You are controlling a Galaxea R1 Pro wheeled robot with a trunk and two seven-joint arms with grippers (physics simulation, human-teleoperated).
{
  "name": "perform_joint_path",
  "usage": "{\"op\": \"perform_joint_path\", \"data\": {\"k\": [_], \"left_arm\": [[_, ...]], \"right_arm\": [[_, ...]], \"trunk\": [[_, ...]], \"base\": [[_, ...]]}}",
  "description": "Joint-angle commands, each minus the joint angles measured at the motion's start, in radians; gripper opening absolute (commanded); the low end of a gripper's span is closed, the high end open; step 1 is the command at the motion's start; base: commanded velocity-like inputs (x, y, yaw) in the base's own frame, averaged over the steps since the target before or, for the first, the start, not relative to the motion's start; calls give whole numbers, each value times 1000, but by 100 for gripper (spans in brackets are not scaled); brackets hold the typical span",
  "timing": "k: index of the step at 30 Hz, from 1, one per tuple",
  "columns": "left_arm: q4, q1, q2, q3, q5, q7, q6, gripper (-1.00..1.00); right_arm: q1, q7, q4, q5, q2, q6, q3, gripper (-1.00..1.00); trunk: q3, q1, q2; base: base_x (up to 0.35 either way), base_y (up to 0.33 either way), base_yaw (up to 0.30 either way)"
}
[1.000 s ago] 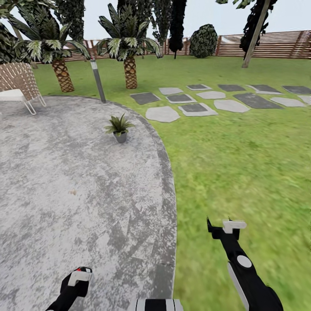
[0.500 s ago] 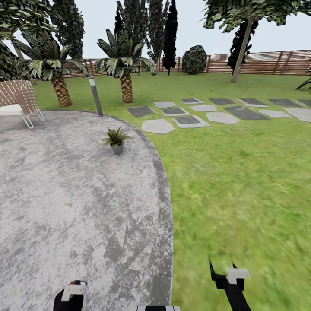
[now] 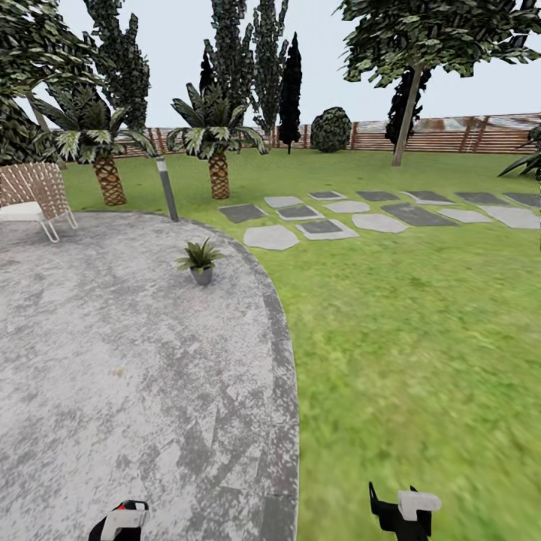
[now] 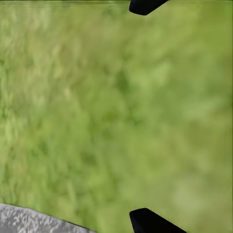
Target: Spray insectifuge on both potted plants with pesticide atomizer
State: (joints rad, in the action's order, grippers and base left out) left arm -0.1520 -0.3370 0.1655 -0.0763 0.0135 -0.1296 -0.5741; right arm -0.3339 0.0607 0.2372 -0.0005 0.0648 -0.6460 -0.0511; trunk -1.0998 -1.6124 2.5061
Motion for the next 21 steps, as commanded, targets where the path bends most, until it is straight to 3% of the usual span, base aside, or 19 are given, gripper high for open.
{"op": "perform_joint_path", "data": {"k": [1, 7, 21], "left_arm": [[1, -1, 0, -8, 1, -8, -2, -100], [2, 0, 1, -17, 0, -8, -2, -100], [1, 0, 0, -22, 0, -8, -2, -100]], "right_arm": [[0, 0, -1, -10, -1, -3, -2, 100], [0, 2, -1, -26, -2, -3, -2, 100], [0, 1, 0, -26, -2, -4, -1, 100]], "trunk": [[3, 1, 0], [25, 3, -1], [69, 10, -5]], "base": [[0, 0, 0], [0, 0, 88], [0, 0, 246]]}}
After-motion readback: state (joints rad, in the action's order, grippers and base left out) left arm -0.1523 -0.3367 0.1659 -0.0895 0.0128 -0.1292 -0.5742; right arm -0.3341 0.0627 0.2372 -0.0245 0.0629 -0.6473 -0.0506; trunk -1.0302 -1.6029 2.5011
